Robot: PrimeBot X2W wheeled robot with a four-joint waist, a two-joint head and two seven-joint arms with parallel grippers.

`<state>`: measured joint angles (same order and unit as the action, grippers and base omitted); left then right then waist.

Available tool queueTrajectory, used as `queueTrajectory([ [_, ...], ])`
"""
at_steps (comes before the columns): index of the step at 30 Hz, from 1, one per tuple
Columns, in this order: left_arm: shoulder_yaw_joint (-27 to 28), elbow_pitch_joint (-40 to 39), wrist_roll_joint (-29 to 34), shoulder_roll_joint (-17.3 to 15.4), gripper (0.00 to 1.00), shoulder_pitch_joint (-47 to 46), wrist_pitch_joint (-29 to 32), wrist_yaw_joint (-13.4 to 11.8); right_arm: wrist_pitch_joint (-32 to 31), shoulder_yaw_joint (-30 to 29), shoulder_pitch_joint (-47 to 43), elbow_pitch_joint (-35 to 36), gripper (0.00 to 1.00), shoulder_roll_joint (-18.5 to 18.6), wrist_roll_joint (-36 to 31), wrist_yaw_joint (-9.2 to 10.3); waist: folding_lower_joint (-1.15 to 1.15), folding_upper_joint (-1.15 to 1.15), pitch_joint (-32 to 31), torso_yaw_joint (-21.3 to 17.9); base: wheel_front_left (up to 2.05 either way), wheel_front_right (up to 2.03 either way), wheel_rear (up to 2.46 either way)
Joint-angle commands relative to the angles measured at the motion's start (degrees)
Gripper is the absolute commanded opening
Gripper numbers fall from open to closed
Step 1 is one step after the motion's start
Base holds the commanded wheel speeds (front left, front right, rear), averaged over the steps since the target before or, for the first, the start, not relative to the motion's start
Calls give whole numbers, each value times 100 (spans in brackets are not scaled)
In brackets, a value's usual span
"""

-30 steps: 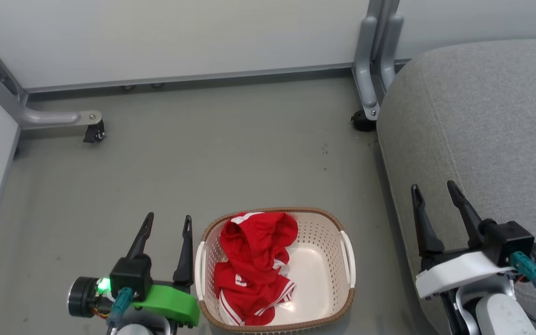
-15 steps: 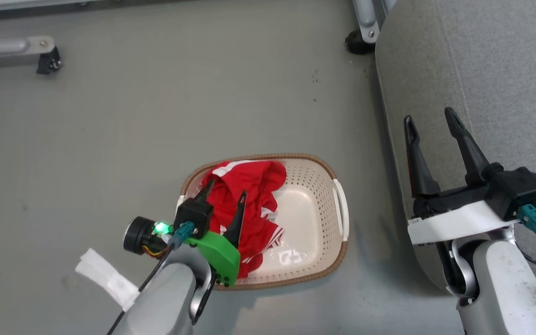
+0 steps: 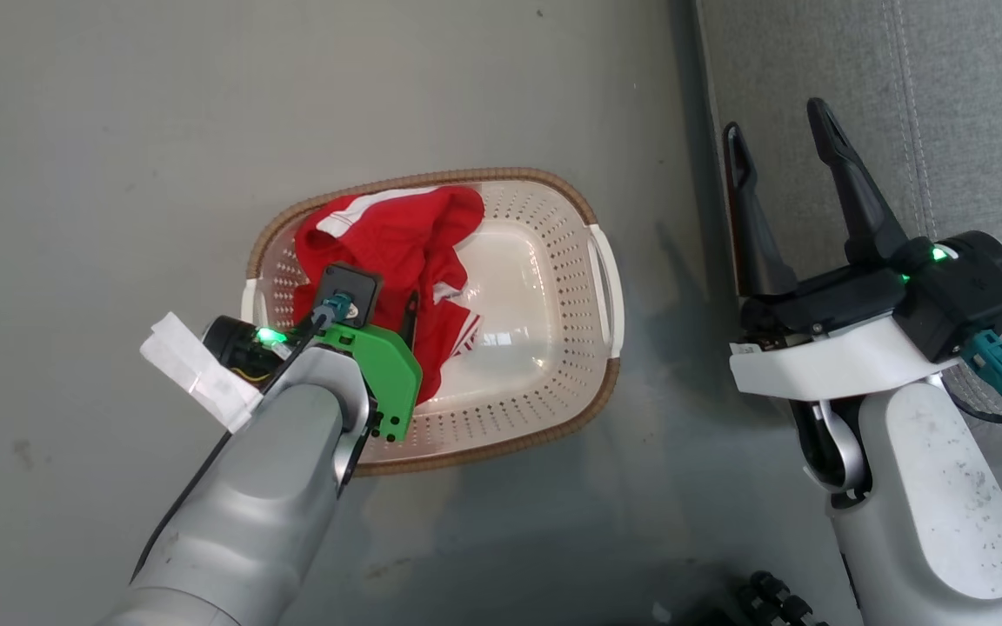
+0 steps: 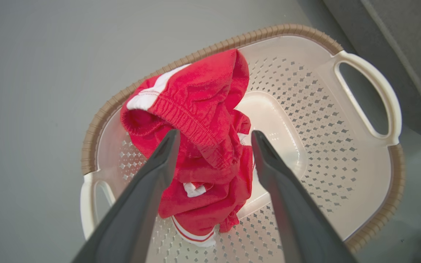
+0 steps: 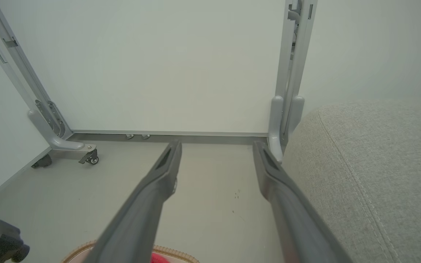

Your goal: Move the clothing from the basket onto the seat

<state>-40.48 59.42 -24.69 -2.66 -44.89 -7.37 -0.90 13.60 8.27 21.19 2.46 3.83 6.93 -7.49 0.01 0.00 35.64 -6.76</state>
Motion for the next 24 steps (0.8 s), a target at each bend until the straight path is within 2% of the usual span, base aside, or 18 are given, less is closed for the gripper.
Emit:
queueTrajectory([
  [1, 5, 180, -65, -43, 100, -201, 49, -24, 55, 20, 118, -15, 100, -39, 26, 0, -1, 0, 716, -438, 0, 0, 0],
  [9, 97, 1001, -265, -40, 100, -724, 33, -89, 134, 78, 299, -123, 100, -74, 120, 0, -1, 0, 1098, -601, 0, 0, 0],
  [24, -136, 1374, -121, -186, 100, -1256, -119, -99, 164, 143, 391, -147, 100, -91, 334, 0, -1, 0, 1351, -839, 0, 0, 0],
])
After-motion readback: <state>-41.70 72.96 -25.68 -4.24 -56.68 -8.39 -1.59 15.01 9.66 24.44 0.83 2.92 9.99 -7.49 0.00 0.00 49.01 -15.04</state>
